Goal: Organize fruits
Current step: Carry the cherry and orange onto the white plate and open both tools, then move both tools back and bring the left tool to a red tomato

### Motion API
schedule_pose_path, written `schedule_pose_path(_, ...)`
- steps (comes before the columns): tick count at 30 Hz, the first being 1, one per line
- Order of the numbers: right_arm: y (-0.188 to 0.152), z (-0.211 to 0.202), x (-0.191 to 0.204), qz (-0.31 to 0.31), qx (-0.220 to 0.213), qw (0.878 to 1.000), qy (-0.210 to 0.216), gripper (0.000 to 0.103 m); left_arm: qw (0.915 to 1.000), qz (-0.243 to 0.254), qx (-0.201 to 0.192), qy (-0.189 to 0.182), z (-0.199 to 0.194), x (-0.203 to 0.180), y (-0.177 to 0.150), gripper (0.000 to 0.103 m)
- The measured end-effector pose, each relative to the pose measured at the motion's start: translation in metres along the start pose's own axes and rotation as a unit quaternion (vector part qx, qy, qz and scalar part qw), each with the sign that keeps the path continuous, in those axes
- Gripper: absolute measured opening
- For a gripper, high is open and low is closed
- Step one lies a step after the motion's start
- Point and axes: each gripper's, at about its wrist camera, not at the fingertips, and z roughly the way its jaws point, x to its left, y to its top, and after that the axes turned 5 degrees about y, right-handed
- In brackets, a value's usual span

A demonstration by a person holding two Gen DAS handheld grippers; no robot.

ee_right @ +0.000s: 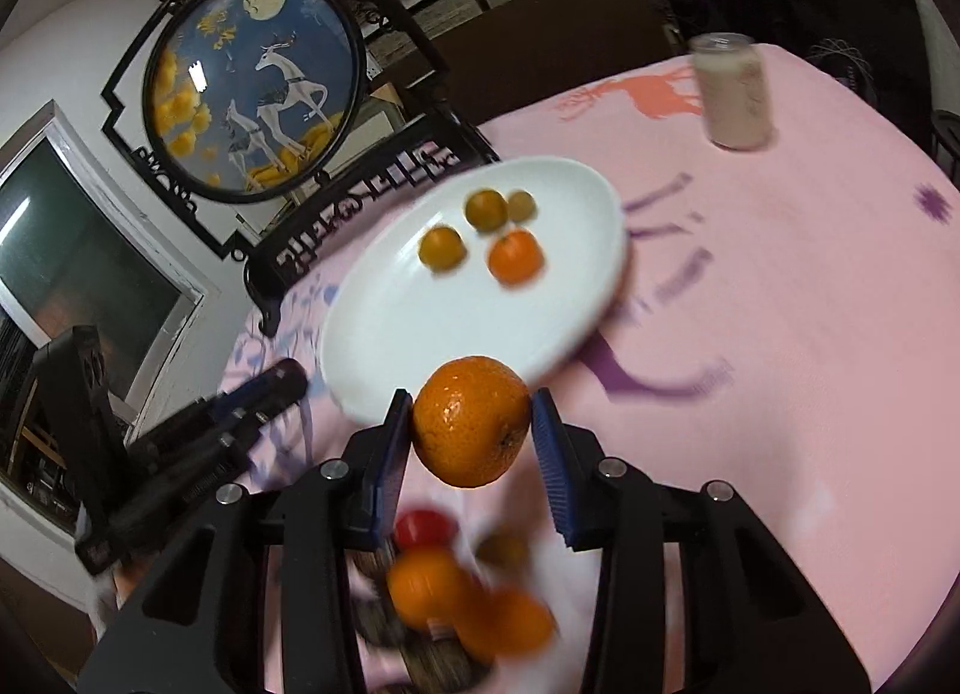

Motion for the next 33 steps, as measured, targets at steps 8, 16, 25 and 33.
schedule_pose_path(8, 0.022, 0.043, 0.001, -0.017, -0.002, 1.0, -0.004, 0.046, 0.9999, -0.008, 0.011, -0.01, 0.035, -0.003, 0.005, 0.065)
schedule_pose_path(16, 0.017, 0.024, -0.006, -0.008, -0.014, 1.0, -0.001, 0.057, 0.9992, -0.04, 0.003, 0.009, 0.023, 0.013, -0.005, 0.096)
schedule_pose_path(25, -0.026, -0.016, 0.006, -0.042, -0.04, 0.998, 0.002, 0.075, 0.9971, -0.071, 0.014, 0.024, 0.0, 0.028, -0.038, 0.101)
schedule_pose_path(33, -0.063, -0.055, -0.003, -0.03, -0.062, 0.998, 0.002, 0.093, 0.9962, -0.087, 0.004, -0.008, -0.028, 0.038, -0.074, 0.101)
